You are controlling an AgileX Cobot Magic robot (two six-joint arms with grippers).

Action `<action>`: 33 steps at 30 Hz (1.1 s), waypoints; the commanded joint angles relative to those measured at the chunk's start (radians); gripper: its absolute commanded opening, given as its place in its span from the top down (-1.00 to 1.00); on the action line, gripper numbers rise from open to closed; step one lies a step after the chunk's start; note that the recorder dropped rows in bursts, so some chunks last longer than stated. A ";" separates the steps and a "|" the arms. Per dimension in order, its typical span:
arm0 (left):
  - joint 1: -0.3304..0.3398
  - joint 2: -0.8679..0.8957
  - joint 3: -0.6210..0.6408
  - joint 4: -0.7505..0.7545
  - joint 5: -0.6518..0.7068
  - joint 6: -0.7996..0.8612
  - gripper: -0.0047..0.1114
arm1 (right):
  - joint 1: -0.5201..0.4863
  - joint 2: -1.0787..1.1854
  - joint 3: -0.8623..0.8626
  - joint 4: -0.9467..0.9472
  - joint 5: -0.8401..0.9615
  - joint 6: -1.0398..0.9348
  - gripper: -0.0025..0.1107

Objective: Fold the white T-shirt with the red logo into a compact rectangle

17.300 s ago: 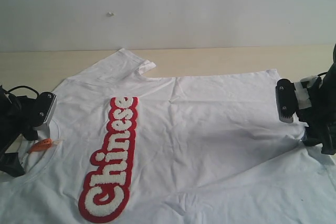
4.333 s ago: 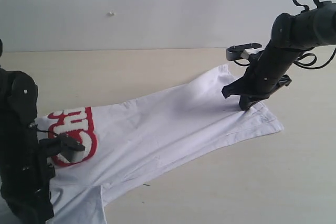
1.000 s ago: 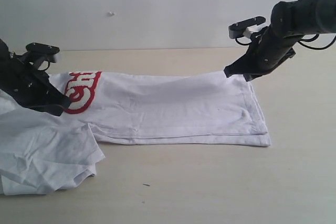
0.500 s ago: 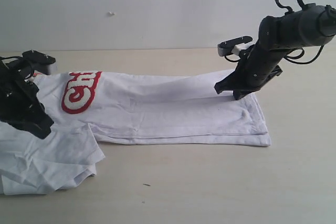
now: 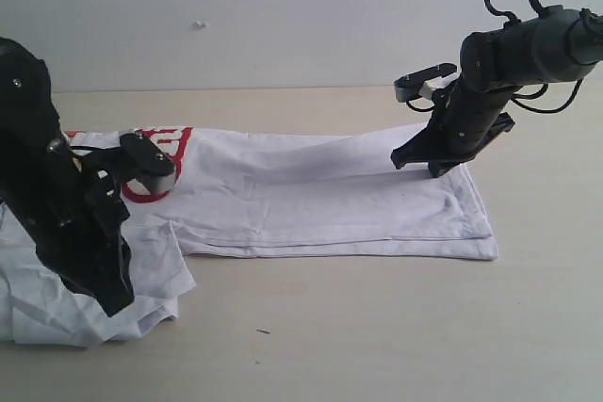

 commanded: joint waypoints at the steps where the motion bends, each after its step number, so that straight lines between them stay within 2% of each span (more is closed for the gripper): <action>1: -0.055 -0.010 0.066 0.036 -0.130 -0.016 0.24 | -0.009 0.029 0.011 -0.016 0.051 -0.008 0.96; 5: -0.068 -0.003 0.126 0.036 -0.255 -0.014 -0.05 | -0.009 0.029 0.011 -0.013 0.053 -0.008 0.96; 12: -0.094 0.039 0.136 0.042 -0.371 -0.042 -0.06 | -0.009 0.029 0.011 -0.015 0.051 -0.008 0.96; 19: -0.110 0.130 0.136 0.101 -0.365 -0.071 -0.05 | -0.009 0.029 0.011 -0.015 0.035 -0.008 0.96; 22: -0.110 0.145 0.136 0.241 -0.373 -0.179 0.14 | -0.009 0.029 0.011 -0.013 0.033 -0.008 0.96; 25: -0.110 0.143 0.136 0.307 -0.345 -0.227 0.53 | -0.009 0.029 0.011 -0.013 0.033 -0.008 0.96; 27: -0.110 0.139 0.136 0.318 -0.300 -0.225 0.91 | -0.009 0.029 0.011 -0.013 0.031 -0.008 0.96; 33: -0.134 0.120 0.075 0.326 -0.091 -0.216 0.92 | -0.009 0.029 0.011 -0.011 0.031 -0.010 0.96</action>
